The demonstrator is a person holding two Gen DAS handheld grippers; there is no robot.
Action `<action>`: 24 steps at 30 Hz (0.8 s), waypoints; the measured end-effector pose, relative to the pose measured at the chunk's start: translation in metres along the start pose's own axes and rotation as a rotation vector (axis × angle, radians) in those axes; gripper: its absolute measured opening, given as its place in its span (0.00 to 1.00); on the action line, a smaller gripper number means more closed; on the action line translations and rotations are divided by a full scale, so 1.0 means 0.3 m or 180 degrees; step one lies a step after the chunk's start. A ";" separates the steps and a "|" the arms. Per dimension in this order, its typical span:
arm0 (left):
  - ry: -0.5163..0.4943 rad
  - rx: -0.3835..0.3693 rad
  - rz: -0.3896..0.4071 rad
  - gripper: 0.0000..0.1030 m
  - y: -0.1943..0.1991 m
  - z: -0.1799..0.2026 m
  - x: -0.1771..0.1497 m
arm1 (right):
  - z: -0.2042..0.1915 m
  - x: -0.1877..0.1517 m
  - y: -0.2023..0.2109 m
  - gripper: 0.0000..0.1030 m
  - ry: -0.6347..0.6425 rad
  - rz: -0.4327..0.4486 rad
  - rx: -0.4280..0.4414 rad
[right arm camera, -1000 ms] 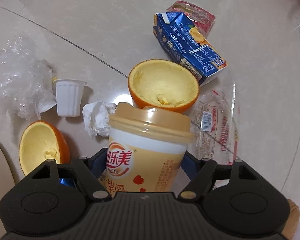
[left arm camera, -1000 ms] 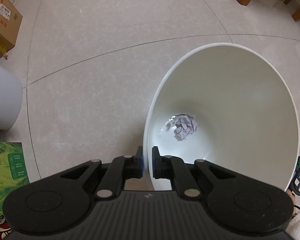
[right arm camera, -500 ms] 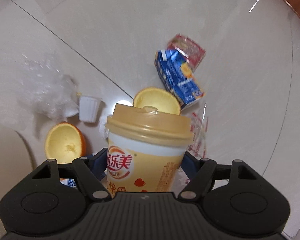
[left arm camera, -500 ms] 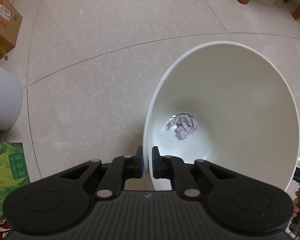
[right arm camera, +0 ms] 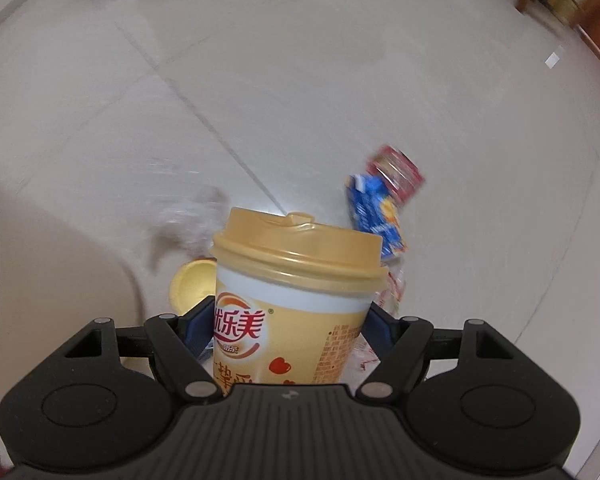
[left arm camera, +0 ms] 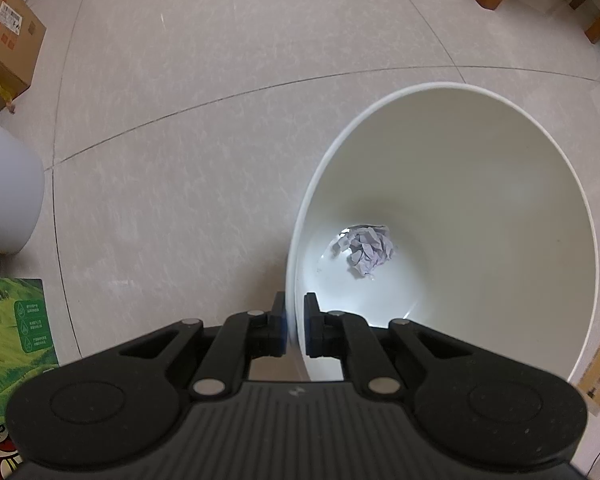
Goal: Collect trash
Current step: 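Carry the milk-tea cup over the bin and open the right tool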
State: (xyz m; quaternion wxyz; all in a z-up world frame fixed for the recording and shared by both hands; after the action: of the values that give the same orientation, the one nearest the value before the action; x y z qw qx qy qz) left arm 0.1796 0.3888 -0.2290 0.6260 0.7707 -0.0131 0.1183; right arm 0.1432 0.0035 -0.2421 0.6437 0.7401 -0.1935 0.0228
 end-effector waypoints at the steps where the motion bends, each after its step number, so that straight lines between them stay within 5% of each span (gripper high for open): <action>1: -0.0003 0.0004 -0.0001 0.06 0.000 0.000 0.001 | -0.035 0.008 0.021 0.77 0.0083 0.0002 0.0041; 12: -0.0052 0.0079 0.0056 0.06 0.003 0.025 -0.009 | -0.510 0.086 0.235 0.77 0.1077 0.0123 0.0693; 24: -0.0042 0.0055 0.0045 0.06 0.006 0.023 -0.010 | -0.808 0.054 0.171 0.81 0.1681 -0.0030 0.1043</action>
State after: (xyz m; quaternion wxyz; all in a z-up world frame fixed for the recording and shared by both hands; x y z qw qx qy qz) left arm 0.1774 0.3815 -0.2292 0.6184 0.7767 -0.0216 0.1177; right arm 0.1942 0.2276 -0.1477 0.5439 0.8034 -0.0100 0.2422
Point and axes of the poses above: each gripper's, at about its wrist camera, not at the fingertips, and y roughly against the way its jaws point, z to its right, x to its top, the point moved 5 cm from there along -y, roughly the way its jaws point, and after that the axes turned 11 degrees about x, right-handed, at the moved point
